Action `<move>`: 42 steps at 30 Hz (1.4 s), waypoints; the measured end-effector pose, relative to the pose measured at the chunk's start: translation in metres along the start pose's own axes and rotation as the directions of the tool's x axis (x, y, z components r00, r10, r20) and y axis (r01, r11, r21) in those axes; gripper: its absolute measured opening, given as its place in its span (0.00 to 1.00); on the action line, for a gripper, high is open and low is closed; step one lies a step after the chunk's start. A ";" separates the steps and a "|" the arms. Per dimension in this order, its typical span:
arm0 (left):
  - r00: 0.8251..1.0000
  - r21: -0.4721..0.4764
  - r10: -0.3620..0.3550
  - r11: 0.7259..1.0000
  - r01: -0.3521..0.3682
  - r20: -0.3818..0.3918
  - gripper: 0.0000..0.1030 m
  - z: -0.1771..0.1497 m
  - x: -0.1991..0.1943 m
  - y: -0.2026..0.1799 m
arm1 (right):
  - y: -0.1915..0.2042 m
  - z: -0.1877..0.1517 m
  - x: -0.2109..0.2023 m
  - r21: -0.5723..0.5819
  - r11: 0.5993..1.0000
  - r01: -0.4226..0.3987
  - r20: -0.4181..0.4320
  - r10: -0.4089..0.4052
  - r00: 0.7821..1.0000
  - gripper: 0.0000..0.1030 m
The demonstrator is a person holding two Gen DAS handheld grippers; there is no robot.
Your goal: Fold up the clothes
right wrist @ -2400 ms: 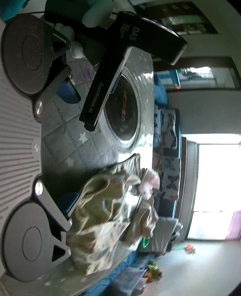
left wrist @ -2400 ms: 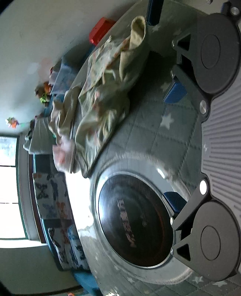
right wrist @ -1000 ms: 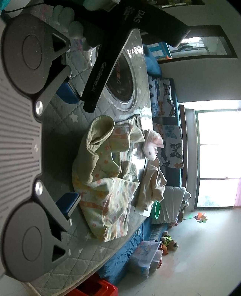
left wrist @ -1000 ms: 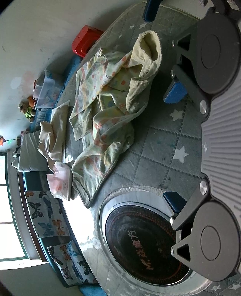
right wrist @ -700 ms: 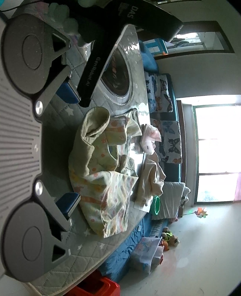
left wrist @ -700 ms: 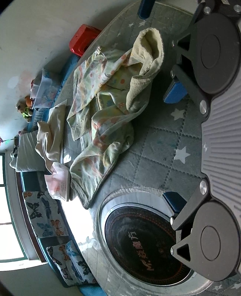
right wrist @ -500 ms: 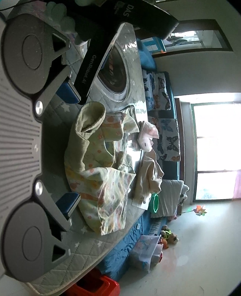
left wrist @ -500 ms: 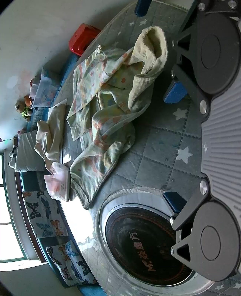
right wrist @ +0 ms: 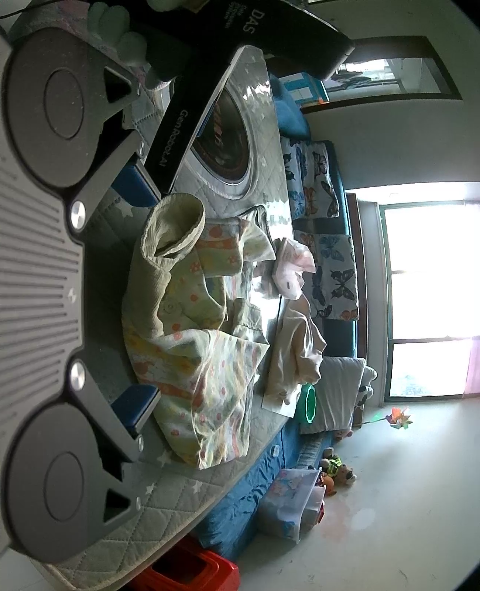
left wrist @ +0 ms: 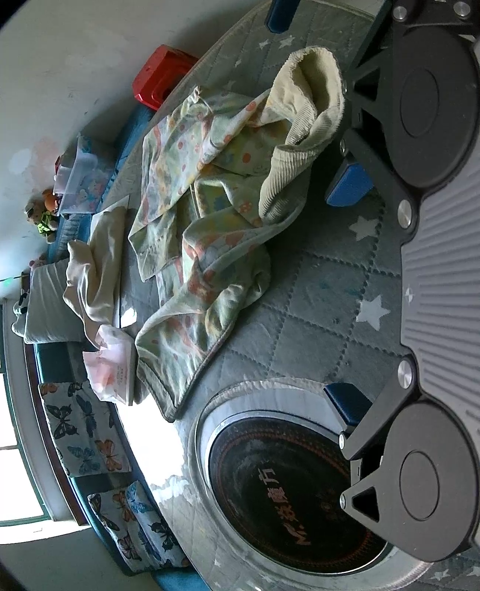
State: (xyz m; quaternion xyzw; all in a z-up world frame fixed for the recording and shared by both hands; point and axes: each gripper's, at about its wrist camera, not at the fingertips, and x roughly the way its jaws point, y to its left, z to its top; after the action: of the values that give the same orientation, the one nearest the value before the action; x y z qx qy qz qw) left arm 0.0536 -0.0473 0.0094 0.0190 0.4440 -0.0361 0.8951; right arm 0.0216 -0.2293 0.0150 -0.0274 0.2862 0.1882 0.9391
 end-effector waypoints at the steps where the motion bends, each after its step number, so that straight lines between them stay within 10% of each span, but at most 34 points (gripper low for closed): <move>1: 1.000 0.001 -0.001 1.000 0.001 -0.001 1.00 0.000 0.000 0.000 | -0.001 0.000 0.000 0.001 1.000 0.001 0.001 -0.001 1.000 1.00; 42: 0.998 -0.018 0.051 0.999 -0.051 0.036 1.00 0.046 0.011 0.019 | -0.017 0.031 0.042 -0.018 1.000 0.004 0.013 -0.003 1.000 1.00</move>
State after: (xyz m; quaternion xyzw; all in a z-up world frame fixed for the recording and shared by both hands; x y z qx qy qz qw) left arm 0.0984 -0.0323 0.0281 0.0221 0.4273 -0.0098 0.9038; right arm 0.0762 -0.2256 0.0165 -0.0351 0.2785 0.1892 0.9410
